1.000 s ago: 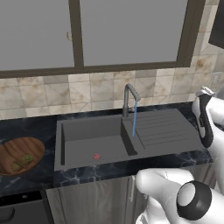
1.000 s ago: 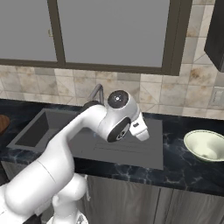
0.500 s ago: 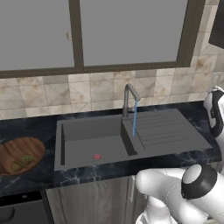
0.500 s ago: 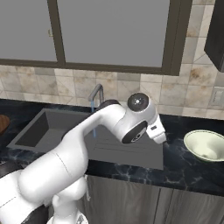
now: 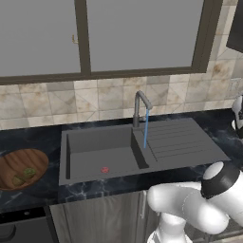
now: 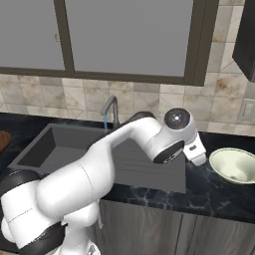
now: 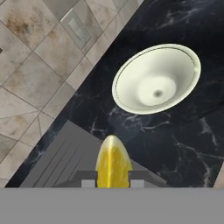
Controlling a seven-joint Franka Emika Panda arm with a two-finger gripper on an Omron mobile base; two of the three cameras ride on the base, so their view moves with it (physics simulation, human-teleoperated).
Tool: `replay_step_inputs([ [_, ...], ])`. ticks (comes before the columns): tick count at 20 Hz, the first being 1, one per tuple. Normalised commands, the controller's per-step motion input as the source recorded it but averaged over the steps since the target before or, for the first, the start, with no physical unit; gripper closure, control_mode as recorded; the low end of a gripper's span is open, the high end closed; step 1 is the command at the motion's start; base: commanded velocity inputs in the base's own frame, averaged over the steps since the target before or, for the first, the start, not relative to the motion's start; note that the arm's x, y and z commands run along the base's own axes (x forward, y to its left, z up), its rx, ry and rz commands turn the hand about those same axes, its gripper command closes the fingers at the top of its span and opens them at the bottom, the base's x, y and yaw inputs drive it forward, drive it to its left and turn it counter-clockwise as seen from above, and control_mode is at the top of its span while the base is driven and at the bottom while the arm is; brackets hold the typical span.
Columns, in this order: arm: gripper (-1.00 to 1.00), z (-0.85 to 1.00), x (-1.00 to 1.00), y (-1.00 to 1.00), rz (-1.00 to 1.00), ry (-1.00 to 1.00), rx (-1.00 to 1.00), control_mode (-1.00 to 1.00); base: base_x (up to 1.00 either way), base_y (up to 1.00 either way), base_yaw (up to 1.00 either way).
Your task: Pick the kiwis from the sink and place them in one bowl. Place the lemon wedge in the other bowl. Then turn off the sink faucet.
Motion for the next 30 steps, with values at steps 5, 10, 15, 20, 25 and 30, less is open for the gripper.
replay_step_inputs([
  [5,1.0,0.0,0.0,-0.44,0.0,0.0,0.0,-1.0,0.0,0.0,0.0],
  [10,1.0,0.0,0.0,-0.44,0.0,0.0,0.0,-1.0,0.0,0.0,0.0],
  [15,1.0,-0.03,0.0,-0.4,0.0,0.0,0.0,-1.0,0.0,0.0,0.0],
  [20,1.0,-0.15,0.06,-0.29,0.0,0.0,0.0,-1.0,0.0,0.0,0.0],
  [25,1.0,-0.26,0.17,-0.14,0.0,0.0,0.0,-1.0,0.0,0.0,0.0],
  [30,1.0,-0.26,0.35,-0.1,0.0,0.0,0.0,-1.0,0.0,0.0,0.0],
])
